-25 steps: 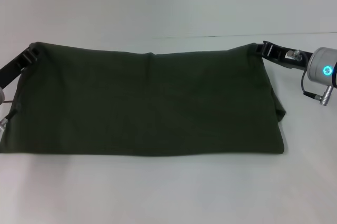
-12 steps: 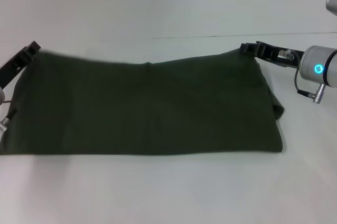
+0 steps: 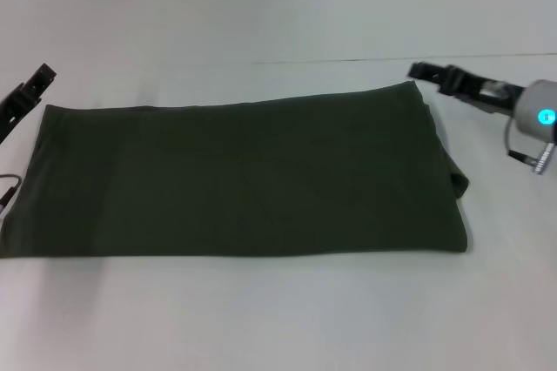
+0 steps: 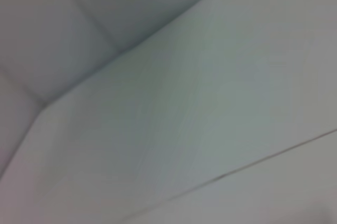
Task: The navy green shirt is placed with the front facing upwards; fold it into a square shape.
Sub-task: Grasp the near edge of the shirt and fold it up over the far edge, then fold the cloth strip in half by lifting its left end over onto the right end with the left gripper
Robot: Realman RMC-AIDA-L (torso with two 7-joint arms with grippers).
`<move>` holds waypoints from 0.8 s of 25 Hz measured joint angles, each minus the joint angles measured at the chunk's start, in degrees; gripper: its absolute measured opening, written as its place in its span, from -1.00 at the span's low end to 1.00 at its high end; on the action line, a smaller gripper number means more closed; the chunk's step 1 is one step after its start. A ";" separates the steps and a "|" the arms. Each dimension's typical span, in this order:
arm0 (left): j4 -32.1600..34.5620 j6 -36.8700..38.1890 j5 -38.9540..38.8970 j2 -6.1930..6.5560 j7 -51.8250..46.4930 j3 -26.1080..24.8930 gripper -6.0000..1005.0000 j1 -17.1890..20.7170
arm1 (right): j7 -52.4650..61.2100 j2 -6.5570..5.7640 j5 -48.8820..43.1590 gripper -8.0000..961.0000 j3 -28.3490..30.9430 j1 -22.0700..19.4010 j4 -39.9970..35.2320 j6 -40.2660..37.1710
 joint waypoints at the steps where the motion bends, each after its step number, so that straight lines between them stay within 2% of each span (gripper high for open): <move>1: 0.01 1.34 0.00 0.06 -0.07 0.12 0.07 0.74 | 0.00 -0.38 3.51 0.30 0.06 -1.52 -0.30 -0.06; 2: 0.01 1.34 0.00 0.06 -0.07 0.12 0.15 0.74 | 0.00 -0.38 3.51 0.35 0.06 -1.52 -0.30 -0.06; 7: 0.64 9.12 0.82 0.29 -0.64 0.66 0.54 4.44 | 0.00 -2.33 11.48 0.57 0.09 -5.97 -0.72 -3.88; 8: 1.05 10.76 0.89 0.33 -1.32 1.25 0.55 5.50 | 0.00 -2.62 13.22 0.62 0.09 -7.19 -0.93 -4.77; 11: 4.24 13.99 2.06 0.39 -6.39 5.94 0.60 8.33 | 0.07 -3.68 16.63 0.79 0.08 -10.50 -1.72 -8.37; 13: 8.28 15.11 4.64 0.54 -13.26 10.53 0.63 10.26 | 0.64 -4.95 17.06 0.91 -0.14 -12.24 -1.91 -12.59; 15: 12.58 16.58 8.85 0.96 -21.26 13.94 0.66 11.61 | 1.33 -6.27 16.36 0.90 -0.50 -13.09 -1.85 -16.60; 17: 17.34 20.26 15.33 2.02 -30.26 15.67 0.70 12.15 | 2.64 -7.55 14.02 0.90 -0.73 -13.50 -1.77 -20.79; 20: 23.00 26.63 25.78 4.28 -40.40 15.87 0.71 11.16 | 5.06 -8.69 9.19 0.90 -0.76 -13.55 -2.09 -24.75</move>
